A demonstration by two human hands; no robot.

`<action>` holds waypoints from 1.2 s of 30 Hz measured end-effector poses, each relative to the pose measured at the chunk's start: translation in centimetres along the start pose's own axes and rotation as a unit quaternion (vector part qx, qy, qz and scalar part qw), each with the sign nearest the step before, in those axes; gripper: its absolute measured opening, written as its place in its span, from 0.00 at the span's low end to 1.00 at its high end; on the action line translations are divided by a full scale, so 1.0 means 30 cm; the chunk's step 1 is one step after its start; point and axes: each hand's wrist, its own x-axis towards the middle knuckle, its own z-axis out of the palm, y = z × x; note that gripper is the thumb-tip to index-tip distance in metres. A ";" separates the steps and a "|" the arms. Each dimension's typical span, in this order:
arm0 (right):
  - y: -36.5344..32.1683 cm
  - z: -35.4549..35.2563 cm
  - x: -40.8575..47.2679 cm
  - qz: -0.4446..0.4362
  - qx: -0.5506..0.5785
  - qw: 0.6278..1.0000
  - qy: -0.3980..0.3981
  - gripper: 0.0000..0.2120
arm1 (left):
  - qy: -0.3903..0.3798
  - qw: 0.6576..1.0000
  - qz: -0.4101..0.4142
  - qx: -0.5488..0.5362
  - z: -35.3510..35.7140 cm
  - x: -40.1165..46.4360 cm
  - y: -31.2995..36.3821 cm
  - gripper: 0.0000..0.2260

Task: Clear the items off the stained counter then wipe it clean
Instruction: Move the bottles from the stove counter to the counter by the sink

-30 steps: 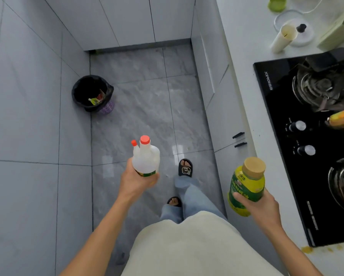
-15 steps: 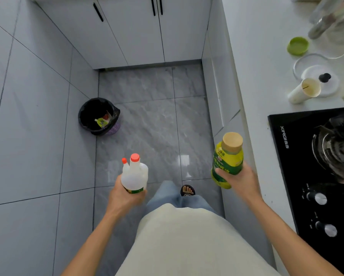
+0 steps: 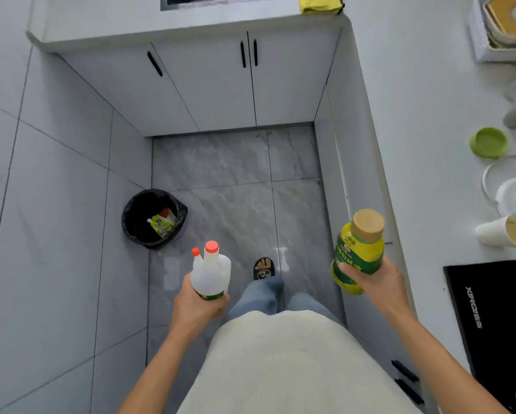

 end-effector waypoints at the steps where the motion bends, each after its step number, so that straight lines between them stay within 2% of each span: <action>1: -0.008 -0.002 0.022 0.005 -0.005 1.000 0.003 0.19 | 0.004 1.000 0.003 0.002 -0.006 0.043 0.061 0.25; 4: -0.028 -0.023 0.078 0.033 0.000 0.999 0.017 0.19 | -0.008 0.999 0.032 0.016 -0.009 0.162 0.254 0.31; 11: -0.085 -0.074 0.249 0.078 0.009 0.996 0.042 0.22 | -0.025 0.994 0.110 0.005 0.018 0.437 0.685 0.32; 16: -0.195 -0.084 0.461 0.083 0.022 0.995 0.041 0.24 | -0.031 0.992 0.125 0.001 0.025 0.576 0.912 0.36; 20: -0.352 -0.084 0.658 0.058 0.011 0.998 0.019 0.22 | -0.021 0.995 0.097 0.019 0.000 0.650 1.000 0.34; 24: -0.538 -0.073 0.851 0.033 -0.001 0.999 0.002 0.20 | -0.027 0.995 0.087 0.027 -0.051 0.720 1.009 0.21; 27: -0.685 -0.059 1.001 0.018 0.008 1.000 -0.001 0.19 | -0.045 0.997 0.065 0.016 -0.120 0.782 1.016 0.17; 32: -0.897 -0.025 1.209 0.007 0.028 0.999 0.014 0.19 | -0.045 0.997 0.046 0.032 -0.241 0.922 1.085 0.16; 36: -1.018 0.014 1.339 0.033 0.045 0.998 0.036 0.18 | -0.039 0.997 0.022 0.071 -0.328 1.107 1.217 0.21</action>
